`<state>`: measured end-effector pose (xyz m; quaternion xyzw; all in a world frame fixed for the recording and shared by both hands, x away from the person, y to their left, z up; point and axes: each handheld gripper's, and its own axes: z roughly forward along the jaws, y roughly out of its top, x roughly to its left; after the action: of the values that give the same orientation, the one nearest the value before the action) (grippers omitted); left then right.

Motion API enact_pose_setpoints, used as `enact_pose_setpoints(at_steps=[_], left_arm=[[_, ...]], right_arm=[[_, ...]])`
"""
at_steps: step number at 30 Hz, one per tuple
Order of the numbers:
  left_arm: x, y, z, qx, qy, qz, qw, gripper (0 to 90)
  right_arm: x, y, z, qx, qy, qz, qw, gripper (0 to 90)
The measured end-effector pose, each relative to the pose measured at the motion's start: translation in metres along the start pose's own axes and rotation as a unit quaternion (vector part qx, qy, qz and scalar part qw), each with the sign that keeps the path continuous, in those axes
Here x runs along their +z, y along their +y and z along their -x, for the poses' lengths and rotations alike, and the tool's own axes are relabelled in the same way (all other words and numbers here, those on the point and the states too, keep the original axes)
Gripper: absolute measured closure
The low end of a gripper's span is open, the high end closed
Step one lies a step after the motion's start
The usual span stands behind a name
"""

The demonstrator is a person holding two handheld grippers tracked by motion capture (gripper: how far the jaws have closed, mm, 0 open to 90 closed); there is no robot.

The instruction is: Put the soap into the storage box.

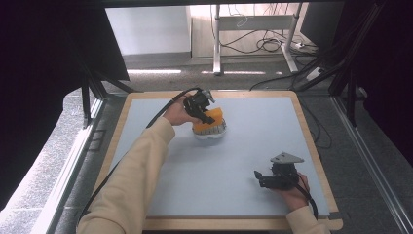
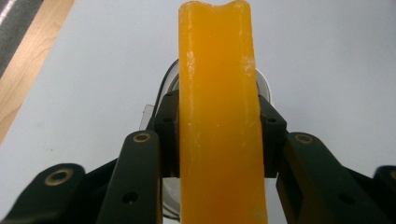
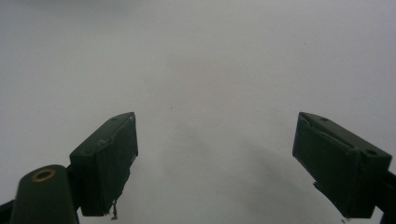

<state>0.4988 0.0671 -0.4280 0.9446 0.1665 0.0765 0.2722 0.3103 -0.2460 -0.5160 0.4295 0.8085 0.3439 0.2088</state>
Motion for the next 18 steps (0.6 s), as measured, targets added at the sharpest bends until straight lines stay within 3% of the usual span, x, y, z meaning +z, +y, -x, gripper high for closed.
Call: enact_pose_setpoints(at_steps=[18], left_arm=[[0.027,-0.005,-0.012,0.015,-0.020,-0.011,0.9996,62.1]], right_arm=[[0.001,-0.001,0.000,-0.003,0.001,-0.006,1.0000,14.8]])
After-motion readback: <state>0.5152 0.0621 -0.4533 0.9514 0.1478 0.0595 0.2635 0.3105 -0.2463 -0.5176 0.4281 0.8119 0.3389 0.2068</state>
